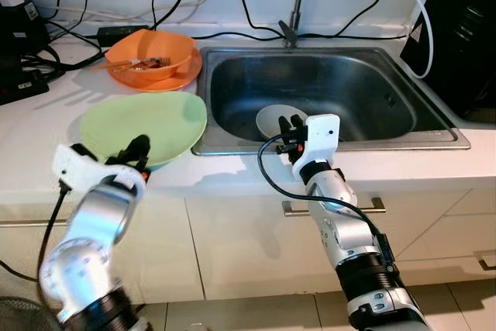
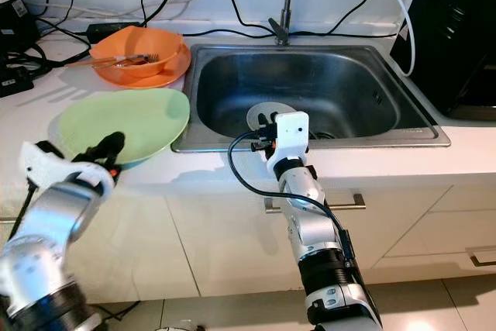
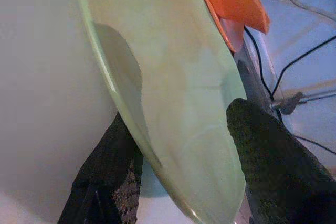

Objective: Kitchen organization

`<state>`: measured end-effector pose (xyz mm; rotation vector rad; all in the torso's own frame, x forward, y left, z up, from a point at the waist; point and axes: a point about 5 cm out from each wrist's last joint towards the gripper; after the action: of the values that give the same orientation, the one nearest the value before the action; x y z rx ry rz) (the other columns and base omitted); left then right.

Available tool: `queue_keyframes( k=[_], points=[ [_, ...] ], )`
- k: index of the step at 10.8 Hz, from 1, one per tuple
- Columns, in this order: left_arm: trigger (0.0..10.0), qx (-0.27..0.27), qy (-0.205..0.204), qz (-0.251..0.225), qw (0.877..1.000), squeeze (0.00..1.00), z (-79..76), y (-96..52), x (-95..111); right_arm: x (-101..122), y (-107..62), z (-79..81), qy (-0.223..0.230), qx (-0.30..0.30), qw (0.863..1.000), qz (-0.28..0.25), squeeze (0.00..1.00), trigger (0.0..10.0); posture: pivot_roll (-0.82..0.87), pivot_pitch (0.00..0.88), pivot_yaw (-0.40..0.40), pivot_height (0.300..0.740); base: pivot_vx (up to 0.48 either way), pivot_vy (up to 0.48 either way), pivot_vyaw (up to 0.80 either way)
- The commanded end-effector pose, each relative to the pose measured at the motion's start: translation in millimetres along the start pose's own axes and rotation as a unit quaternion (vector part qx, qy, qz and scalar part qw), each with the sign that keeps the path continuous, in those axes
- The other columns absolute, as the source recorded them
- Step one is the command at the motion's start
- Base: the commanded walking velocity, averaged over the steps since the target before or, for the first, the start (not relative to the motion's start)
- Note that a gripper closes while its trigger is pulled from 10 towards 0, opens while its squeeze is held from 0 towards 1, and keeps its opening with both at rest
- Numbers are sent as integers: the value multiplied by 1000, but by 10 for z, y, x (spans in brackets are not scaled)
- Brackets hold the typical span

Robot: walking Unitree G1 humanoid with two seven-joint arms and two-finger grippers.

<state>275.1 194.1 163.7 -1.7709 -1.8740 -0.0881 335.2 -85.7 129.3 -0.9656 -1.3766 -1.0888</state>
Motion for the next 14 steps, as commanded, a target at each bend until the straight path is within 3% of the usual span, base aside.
queue_keyframes(
  k=[1, 4, 6, 14],
  points=[
    [10000, 22, -15, 8, 1000, 0, 57, 62, -101, 29, -1, -30, 0, -6, 1000, -4, 0, 10000, 149, 0, 18, 740, 0, 0, 0],
    [10000, 13, -10, 8, 1000, 0, -18, 136, -139, 28, -5, -20, 1, -5, 1000, -4, 0, 10000, 146, 0, 18, 740, 0, 0, 0],
    [0, 14, -7, 0, 1000, 0, -28, 172, -148, 25, -12, -32, 1, -9, 1000, -4, 0, 10000, 144, 0, 19, 740, 0, 0, 0],
    [0, 7, -8, -7, 1000, 0, -72, 217, -172, 34, 0, -23, 2, -8, 1000, -5, 0, 10000, 142, 0, 21, 740, 0, 0, 0]
  ],
)
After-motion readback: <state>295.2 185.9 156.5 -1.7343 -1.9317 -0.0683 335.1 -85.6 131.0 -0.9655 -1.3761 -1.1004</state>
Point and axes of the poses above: a point about 5 cm out from each wrist's last joint towards the gripper, its own y axis pointing out of the wrist towards the gripper, its own x axis along the axis of the wrist's last joint, z = x × y, and after that the axes turned 3 degrees about -y, right-handed
